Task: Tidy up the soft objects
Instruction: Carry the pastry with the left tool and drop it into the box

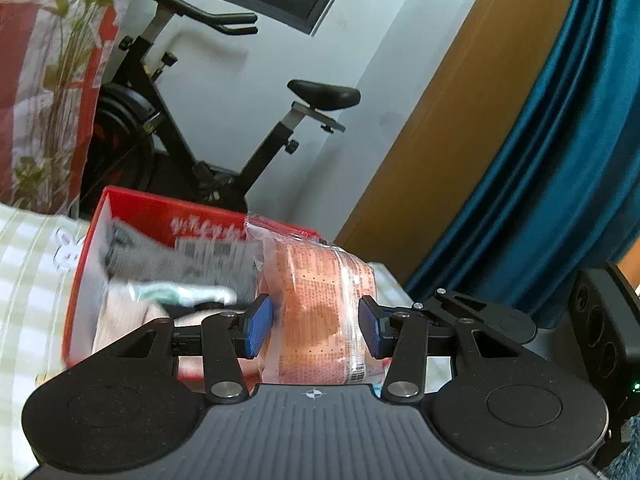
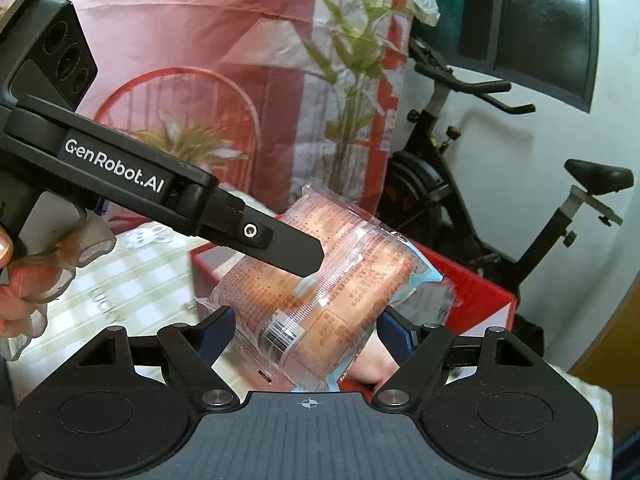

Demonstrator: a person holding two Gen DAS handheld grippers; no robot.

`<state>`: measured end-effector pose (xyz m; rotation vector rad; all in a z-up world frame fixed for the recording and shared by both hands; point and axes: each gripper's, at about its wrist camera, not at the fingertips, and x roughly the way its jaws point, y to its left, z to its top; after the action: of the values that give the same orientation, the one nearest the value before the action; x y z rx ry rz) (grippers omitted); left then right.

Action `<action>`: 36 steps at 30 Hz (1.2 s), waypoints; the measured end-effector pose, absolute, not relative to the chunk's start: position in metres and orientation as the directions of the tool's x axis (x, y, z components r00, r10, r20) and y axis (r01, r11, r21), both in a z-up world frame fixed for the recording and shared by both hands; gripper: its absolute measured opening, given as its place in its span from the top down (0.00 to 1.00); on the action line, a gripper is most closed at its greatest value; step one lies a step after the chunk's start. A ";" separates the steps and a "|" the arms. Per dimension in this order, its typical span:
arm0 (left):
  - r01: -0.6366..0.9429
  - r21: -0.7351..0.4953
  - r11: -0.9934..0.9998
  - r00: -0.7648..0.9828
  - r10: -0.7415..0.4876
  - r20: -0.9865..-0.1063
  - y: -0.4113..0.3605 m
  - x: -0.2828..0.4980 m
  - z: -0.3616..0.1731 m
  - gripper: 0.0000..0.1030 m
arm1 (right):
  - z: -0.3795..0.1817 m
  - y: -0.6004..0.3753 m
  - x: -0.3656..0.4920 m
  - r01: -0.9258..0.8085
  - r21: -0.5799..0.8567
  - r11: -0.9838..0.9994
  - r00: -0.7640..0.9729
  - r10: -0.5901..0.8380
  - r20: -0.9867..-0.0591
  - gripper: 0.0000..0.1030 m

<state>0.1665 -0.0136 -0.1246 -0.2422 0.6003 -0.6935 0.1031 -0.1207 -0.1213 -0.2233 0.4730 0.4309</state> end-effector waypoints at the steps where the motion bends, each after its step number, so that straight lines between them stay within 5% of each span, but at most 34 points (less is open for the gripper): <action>1: 0.531 -0.392 0.751 0.613 -0.660 -0.434 -0.016 0.173 -0.126 0.53 | -0.121 -0.125 0.111 -0.446 -0.115 0.887 0.806 0.343 -0.482 0.28; 27: 0.487 -0.356 0.797 0.579 -0.600 -0.551 -0.074 0.276 -0.173 0.51 | -0.184 -0.176 0.240 -0.394 -0.158 0.906 0.763 0.226 -0.605 0.30; 31: 0.499 -0.292 0.816 0.602 -0.568 -0.560 -0.075 0.272 -0.166 0.30 | -0.183 -0.173 0.240 -0.349 -0.160 0.923 0.769 0.185 -0.612 0.28; 36: 0.476 -0.199 0.857 0.671 -0.500 -0.548 -0.060 0.260 -0.149 0.07 | -0.173 -0.175 0.229 -0.310 -0.150 0.939 0.789 0.166 -0.592 0.09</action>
<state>0.2601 -0.0605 -0.1488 -0.0407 0.6289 -0.5497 0.2288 -0.1745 -0.1734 -0.2455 0.6110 0.2587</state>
